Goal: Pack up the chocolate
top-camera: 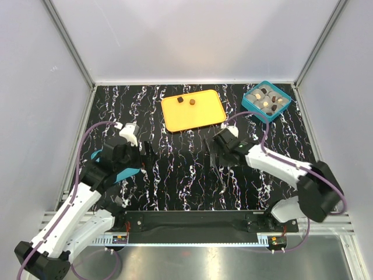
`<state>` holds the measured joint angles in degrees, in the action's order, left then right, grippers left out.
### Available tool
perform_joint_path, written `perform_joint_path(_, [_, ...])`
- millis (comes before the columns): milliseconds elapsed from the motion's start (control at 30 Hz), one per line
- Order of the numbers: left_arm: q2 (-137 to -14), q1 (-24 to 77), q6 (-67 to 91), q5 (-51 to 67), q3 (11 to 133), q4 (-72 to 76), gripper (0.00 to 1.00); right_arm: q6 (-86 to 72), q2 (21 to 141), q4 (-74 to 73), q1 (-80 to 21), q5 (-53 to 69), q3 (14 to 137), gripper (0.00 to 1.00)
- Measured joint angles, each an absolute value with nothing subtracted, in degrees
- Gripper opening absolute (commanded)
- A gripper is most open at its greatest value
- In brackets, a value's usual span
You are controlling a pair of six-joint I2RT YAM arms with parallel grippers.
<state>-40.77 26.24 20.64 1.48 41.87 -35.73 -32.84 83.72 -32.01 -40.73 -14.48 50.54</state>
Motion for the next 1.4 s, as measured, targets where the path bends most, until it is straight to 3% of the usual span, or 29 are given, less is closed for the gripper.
perform_joint_path(267, [-48.4,26.2,23.1,-2.8,42.7,-37.2,0.99,-27.8,69.8,-32.4,-40.7,-14.3,53.8,1.00])
perform_joint_path(700, [-74.8,25.7,26.9,-20.3,60.0,-40.9,0.93,-23.4,57.8,-28.9,-40.8,-11.0,51.7,1.00])
perform_joint_path(1067, [-88.7,18.9,28.4,-18.5,59.7,-37.3,0.84,-21.4,50.5,-28.1,-40.8,-9.7,48.6,1.00])
perform_joint_path(1400, [-92.2,18.9,29.4,-17.4,58.3,-34.2,0.74,-20.9,51.8,-27.6,-40.8,-7.7,48.1,1.00])
